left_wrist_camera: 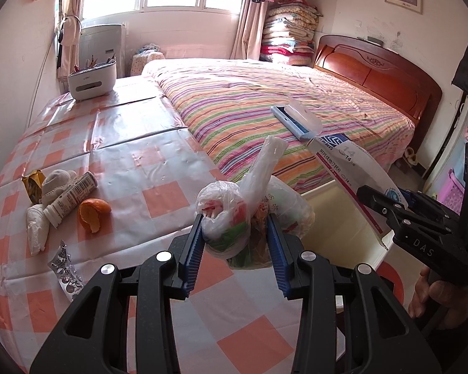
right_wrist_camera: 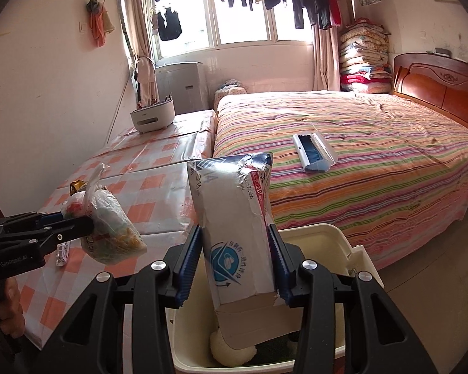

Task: Collect trash
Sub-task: 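Lift the milk carton and plastic bags and carry both toward the cream bin, then open both grippers to drop the carton and plastic bags into the bin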

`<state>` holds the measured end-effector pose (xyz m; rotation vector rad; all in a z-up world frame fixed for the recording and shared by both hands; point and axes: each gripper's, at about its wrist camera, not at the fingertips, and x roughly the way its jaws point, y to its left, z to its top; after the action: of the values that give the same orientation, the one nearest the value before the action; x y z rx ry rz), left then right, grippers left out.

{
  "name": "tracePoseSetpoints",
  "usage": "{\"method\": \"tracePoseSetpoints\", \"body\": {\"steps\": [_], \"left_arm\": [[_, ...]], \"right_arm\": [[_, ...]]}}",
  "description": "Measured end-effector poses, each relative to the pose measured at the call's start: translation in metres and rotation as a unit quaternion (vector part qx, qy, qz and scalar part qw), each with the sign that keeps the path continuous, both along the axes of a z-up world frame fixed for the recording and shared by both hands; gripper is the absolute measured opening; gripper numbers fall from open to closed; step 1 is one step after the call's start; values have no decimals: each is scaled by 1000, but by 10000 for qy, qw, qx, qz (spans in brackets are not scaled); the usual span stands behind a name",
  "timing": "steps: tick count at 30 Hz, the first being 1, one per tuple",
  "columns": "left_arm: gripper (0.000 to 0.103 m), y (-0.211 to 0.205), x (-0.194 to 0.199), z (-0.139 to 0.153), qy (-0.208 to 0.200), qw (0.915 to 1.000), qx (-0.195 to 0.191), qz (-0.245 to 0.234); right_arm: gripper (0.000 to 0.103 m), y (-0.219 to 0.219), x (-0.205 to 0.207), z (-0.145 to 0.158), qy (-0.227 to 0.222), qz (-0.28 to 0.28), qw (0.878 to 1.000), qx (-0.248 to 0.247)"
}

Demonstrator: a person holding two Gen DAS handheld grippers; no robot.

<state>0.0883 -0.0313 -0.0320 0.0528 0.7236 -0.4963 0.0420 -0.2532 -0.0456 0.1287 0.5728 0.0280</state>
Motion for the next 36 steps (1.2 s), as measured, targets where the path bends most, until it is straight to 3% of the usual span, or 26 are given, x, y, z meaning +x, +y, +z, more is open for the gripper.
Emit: {"method": "tracePoseSetpoints", "body": {"steps": [18, 36], "left_arm": [[39, -51, -4, -3, 34, 9989, 57, -470], [40, -79, -7, -15, 170, 9965, 160, -805]], "right_arm": [[49, -34, -9, -1, -112, -599, 9972, 435], [49, -44, -27, 15, -784, -948, 9912, 487]]}}
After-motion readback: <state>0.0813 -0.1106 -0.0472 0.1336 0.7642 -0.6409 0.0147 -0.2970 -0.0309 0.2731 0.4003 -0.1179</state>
